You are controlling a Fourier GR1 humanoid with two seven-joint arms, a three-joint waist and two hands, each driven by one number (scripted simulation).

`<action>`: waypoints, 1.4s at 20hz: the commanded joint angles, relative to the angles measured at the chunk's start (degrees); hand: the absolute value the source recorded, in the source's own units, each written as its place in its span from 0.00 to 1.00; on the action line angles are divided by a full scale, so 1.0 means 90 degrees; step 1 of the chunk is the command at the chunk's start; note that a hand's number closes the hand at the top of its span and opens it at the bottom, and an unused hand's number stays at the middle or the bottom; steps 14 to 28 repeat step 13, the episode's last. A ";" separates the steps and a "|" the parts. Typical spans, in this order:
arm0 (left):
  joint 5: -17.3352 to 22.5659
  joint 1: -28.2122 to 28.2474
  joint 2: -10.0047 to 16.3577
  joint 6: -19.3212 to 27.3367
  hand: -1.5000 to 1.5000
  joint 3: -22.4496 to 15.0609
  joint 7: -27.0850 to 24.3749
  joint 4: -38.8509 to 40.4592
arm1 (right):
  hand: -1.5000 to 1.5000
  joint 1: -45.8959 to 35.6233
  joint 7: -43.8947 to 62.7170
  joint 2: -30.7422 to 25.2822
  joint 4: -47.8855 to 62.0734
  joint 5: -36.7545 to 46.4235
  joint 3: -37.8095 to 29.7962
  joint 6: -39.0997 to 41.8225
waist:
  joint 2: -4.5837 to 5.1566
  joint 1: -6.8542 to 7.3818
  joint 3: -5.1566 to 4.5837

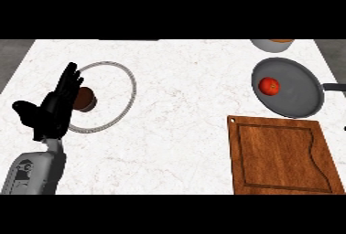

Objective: Pick the tomato from the cutting board and place it in the pan

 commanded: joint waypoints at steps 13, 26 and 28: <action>-0.0091 0.0389 -0.0102 0.0078 0.50 -0.0067 0.0016 -0.0266 | 0.00 0.1303 -0.1136 -0.0671 -0.0781 -0.0505 0.0426 0.1714 | -0.0088 -0.0136 -0.0020; -0.0091 0.0389 -0.0102 0.0078 0.50 -0.0067 0.0016 -0.0266 | 0.00 0.1303 -0.1136 -0.0671 -0.0781 -0.0505 0.0426 0.1714 | -0.0088 -0.0136 -0.0020; -0.0091 0.0389 -0.0102 0.0078 0.50 -0.0067 0.0016 -0.0266 | 0.00 0.1303 -0.1136 -0.0671 -0.0781 -0.0505 0.0426 0.1714 | -0.0088 -0.0136 -0.0020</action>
